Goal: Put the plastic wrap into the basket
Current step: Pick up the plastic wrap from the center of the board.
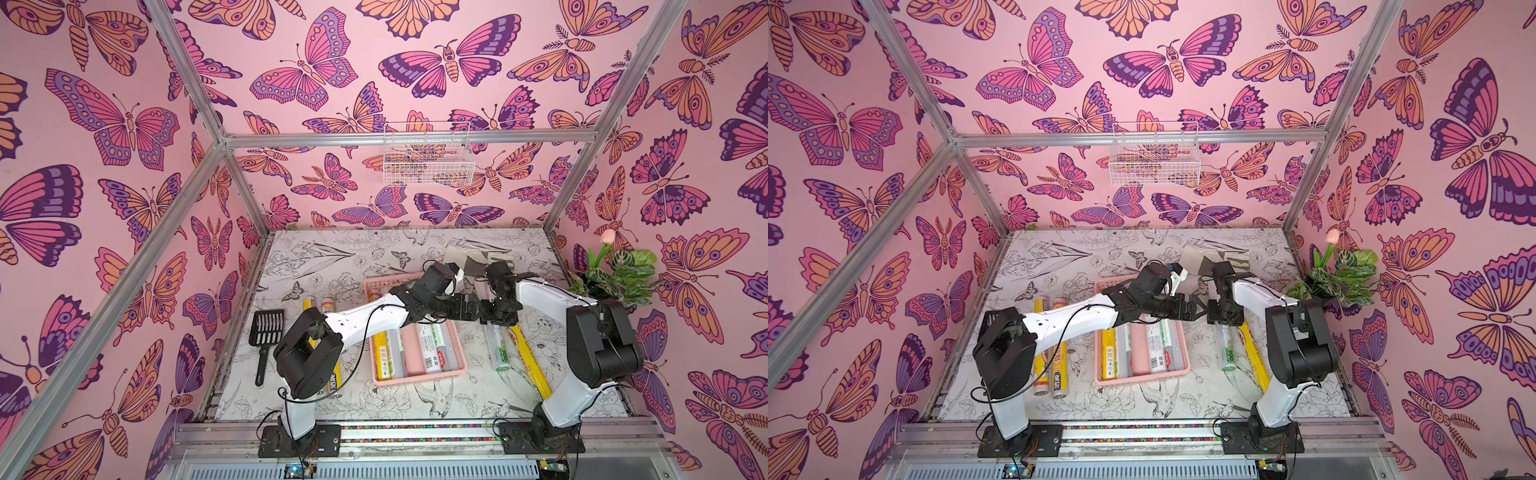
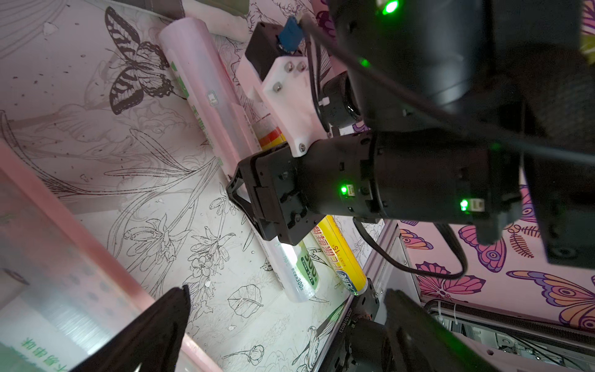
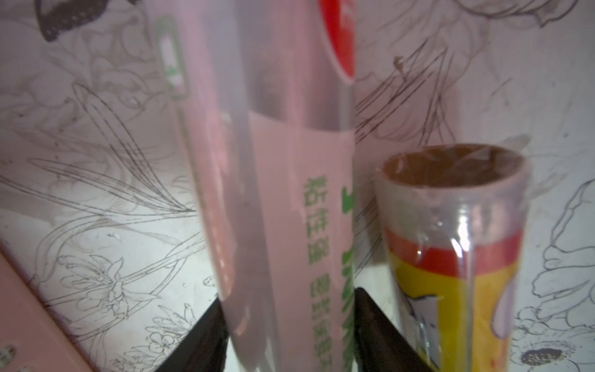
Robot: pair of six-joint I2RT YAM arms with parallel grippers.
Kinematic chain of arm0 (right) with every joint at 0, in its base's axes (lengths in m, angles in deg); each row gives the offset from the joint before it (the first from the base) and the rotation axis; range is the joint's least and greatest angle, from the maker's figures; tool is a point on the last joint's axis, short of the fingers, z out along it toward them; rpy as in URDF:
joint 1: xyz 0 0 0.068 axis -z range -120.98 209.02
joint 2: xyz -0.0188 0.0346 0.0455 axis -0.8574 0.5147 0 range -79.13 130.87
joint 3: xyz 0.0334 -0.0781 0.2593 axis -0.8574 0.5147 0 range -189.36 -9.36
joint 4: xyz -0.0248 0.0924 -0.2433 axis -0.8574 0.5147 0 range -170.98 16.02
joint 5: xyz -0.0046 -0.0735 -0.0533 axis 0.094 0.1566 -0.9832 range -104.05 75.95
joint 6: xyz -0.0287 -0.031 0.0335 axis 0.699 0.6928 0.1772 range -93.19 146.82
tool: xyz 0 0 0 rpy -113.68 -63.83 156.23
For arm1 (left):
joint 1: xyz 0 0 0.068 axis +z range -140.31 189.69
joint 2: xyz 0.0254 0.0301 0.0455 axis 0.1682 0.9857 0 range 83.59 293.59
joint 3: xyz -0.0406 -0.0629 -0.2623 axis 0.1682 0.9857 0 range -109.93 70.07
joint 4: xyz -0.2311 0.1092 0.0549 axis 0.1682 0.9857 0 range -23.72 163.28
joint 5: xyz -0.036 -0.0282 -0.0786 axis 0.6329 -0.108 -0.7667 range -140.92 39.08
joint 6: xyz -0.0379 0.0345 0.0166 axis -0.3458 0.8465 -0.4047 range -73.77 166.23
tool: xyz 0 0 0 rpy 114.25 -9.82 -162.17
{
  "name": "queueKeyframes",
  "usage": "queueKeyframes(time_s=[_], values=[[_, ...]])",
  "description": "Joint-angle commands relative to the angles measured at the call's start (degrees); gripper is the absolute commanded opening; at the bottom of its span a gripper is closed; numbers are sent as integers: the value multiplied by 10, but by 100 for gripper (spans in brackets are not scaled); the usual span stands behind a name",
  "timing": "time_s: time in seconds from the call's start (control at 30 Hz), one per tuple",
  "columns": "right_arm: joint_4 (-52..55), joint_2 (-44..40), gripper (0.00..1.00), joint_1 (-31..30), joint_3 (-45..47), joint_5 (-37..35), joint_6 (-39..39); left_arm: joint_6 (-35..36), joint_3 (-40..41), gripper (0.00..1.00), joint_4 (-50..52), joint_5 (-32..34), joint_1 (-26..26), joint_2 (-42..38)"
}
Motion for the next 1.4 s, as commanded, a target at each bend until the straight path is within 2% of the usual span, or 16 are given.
queueKeyframes(time_s=[0.0, 0.27, 0.43, 0.77, 0.93, 1.07, 1.37], values=[[-2, 15, 61, 0, -15, 9, 7, 7, 11, 100, 6, -2, 4, -13], [-5, 27, 57, 0, -18, 26, 19, 3, 20, 100, 3, 1, 7, -21], [1, 11, 46, -5, -18, 21, 19, 3, 28, 100, -1, 10, 10, -32], [19, -84, 26, -13, -18, 35, -2, -1, 67, 100, -14, 47, 14, -74], [29, -148, 24, -15, -22, 54, -20, -4, 100, 100, -25, 85, 21, -111], [13, -187, 24, -16, -19, 125, -35, -11, 139, 100, -40, 120, 28, -148], [-23, -214, 24, -56, -36, 197, -90, -25, 227, 100, -69, 195, 41, -235]])
